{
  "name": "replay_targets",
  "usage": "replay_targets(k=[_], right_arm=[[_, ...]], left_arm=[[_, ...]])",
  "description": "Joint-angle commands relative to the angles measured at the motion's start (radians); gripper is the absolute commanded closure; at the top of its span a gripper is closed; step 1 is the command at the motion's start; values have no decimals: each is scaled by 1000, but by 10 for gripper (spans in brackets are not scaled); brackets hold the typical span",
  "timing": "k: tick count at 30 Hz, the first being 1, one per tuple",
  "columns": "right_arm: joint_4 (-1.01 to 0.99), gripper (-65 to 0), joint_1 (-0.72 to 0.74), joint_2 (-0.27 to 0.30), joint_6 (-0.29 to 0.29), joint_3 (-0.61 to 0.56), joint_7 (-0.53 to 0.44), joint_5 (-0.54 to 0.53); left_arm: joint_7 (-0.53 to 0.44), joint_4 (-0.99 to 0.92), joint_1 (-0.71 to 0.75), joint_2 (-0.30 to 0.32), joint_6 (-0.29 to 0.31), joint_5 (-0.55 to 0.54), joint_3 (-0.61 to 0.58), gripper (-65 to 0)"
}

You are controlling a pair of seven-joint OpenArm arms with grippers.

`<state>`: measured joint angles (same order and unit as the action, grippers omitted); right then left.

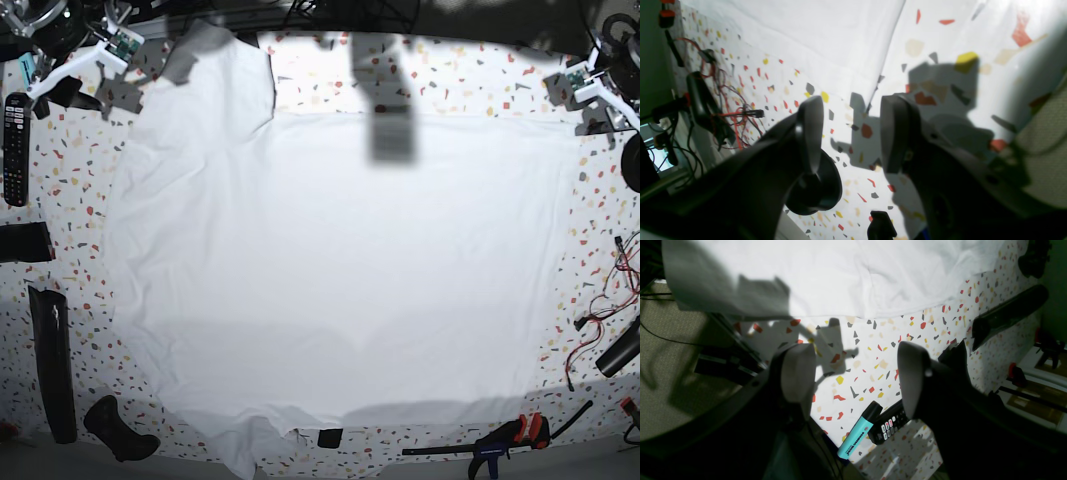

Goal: Fold the T-shirt properly
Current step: 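Move both grippers from rest down toward the shirt's shoulder corners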

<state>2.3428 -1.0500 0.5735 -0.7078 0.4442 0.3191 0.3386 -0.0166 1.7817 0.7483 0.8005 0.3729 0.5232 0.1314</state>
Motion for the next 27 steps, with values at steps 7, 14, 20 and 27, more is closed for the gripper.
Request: replay_targets(k=[7, 14, 20, 27], right_arm=[[13, -381, -9, 8, 10, 5, -8, -2], [13, -381, -9, 8, 10, 5, -8, -2], [13, -381, -9, 8, 10, 5, -8, -2], [13, -381, -9, 8, 10, 5, -7, -2]], left_arm=[[-8, 8, -3, 15, -48, 1, 10, -266], [-37, 8, -3, 11, -48, 1, 9, -266], [-15, 7, -18, 11, -125, 79, -105, -266], [187, -58, -159, 12, -224, 135, -329, -266]])
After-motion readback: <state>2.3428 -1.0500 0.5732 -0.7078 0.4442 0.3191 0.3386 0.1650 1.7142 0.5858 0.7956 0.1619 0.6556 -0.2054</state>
